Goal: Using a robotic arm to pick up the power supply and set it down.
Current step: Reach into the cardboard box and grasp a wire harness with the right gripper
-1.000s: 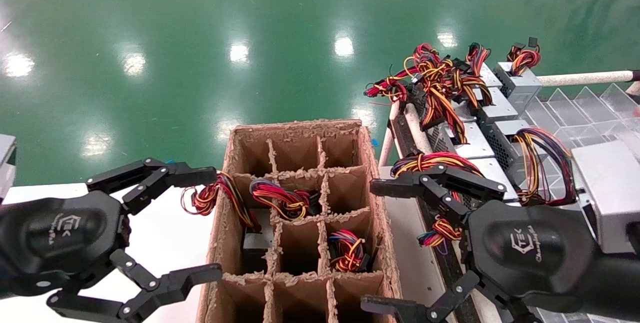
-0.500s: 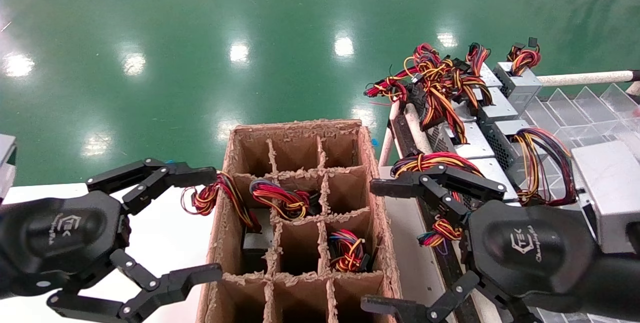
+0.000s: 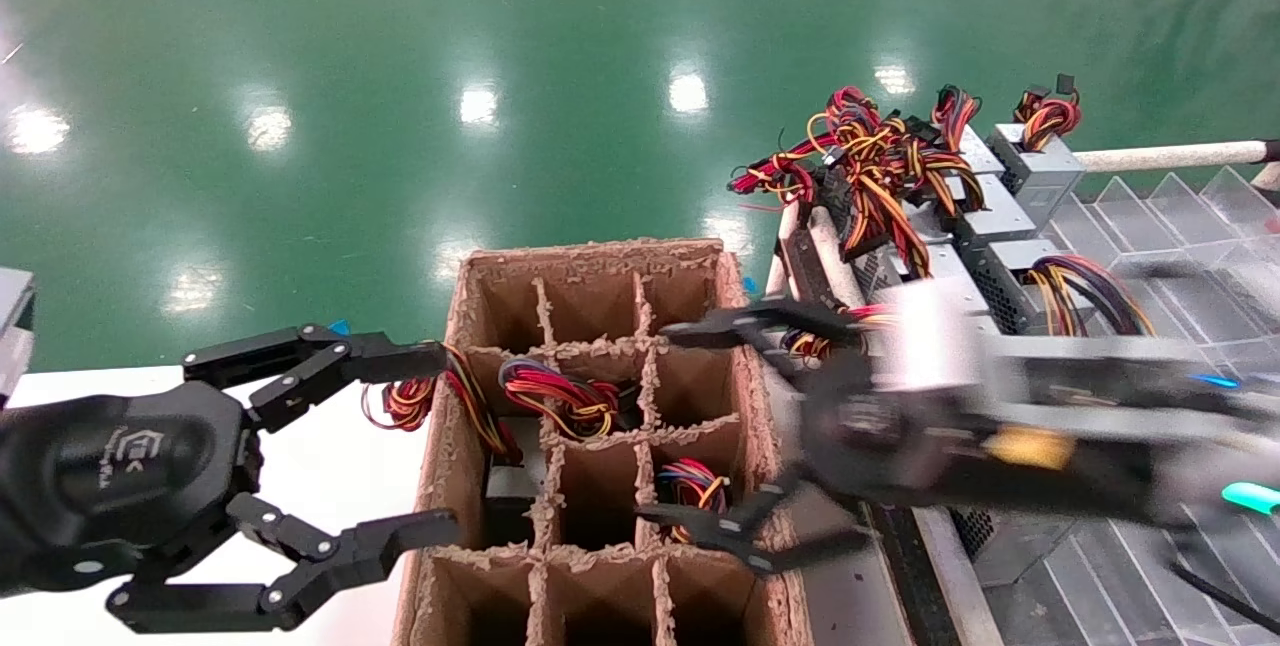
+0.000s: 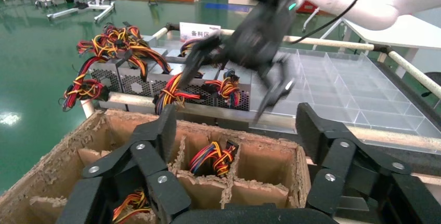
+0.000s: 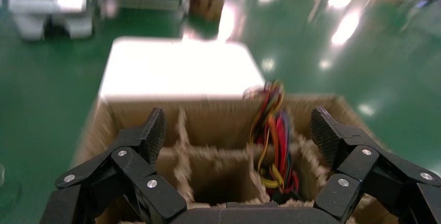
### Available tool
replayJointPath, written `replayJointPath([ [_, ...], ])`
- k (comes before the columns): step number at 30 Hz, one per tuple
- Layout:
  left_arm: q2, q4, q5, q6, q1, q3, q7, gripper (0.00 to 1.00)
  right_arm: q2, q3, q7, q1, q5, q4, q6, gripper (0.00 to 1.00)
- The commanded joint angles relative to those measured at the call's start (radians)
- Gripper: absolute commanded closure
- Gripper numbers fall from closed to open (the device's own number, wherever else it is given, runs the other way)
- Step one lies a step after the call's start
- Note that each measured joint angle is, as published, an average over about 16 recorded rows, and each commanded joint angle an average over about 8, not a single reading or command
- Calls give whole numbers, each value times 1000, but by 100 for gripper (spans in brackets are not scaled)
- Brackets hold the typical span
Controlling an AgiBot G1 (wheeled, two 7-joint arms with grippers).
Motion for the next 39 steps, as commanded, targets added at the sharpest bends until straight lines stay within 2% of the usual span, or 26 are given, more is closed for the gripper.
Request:
replayJointPath([
  [1, 0, 0, 0, 0, 0, 0, 0, 100, -55, -47, -25, 62, -88, -50, -3, 0],
  [3, 0, 0, 0, 0, 0, 0, 0, 100, -112, -77, -62, 113, -130, -136, -16, 0],
  [4, 0, 0, 0, 0, 0, 0, 0, 100, -140, -89, -83, 136, -146, -182, -22, 3],
  [5, 0, 0, 0, 0, 0, 0, 0, 100, -167, -100, -105, 158, -161, -229, -27, 10],
  [11, 0, 0, 0, 0, 0, 0, 0, 100, -301, -140, -244, 260, -226, -494, -17, 84],
  [12, 0, 0, 0, 0, 0, 0, 0, 100, -318, -144, -266, 272, -235, -533, -7, 94],
  [13, 0, 0, 0, 0, 0, 0, 0, 100, -335, -147, -287, 284, -244, -571, 6, 99],
  [20, 0, 0, 0, 0, 0, 0, 0, 100, -425, -165, -391, 339, -296, -768, 137, 100],
  [23, 0, 0, 0, 0, 0, 0, 0, 100, -447, -168, -417, 354, -304, -816, 164, 100],
  [39, 0, 0, 0, 0, 0, 0, 0, 100, -491, -171, -500, 385, -302, -940, 129, 100],
])
